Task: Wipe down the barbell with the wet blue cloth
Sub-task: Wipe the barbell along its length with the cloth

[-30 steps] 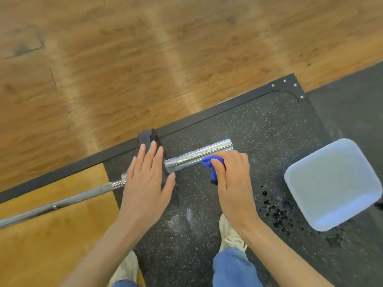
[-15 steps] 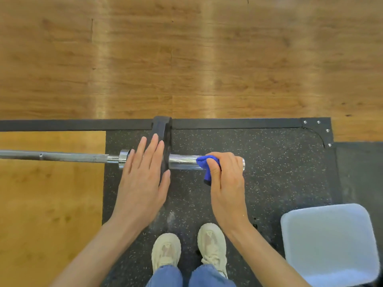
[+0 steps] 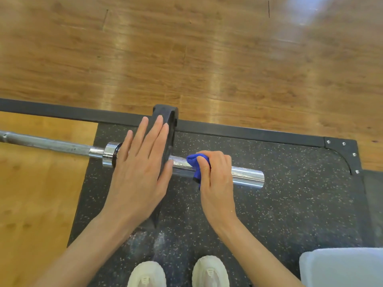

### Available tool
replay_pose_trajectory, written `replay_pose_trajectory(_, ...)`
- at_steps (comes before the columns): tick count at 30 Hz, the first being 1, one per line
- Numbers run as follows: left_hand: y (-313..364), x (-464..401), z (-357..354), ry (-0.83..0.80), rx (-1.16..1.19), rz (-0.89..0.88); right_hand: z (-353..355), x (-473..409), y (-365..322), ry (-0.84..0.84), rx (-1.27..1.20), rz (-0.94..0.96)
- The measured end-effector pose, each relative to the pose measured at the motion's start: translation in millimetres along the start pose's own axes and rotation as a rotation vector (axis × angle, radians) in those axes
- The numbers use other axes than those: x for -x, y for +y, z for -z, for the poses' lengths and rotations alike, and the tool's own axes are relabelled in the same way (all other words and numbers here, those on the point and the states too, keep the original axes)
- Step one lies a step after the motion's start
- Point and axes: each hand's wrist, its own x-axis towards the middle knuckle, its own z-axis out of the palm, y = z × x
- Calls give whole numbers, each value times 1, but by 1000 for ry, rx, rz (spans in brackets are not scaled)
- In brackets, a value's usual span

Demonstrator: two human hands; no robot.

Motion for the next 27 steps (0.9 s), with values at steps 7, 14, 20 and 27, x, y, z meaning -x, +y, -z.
replay_pose_trajectory(7, -8, -11, -19, 84, -17, -85, -53, -29, 42, 117, 317, 381)
replay_pose_trajectory(14, -15, -12, -27, 141, 25, -138, -72, 2, 82, 116, 740, 591)
replay_pose_trajectory(20, -15, -10, -31, 191, 95, -136, -71, 0, 81, 159, 790, 621)
replay_pose_trajectory(27, -15, -10, -31, 183, 135, -136, -85, 1, 88, 166, 704, 556)
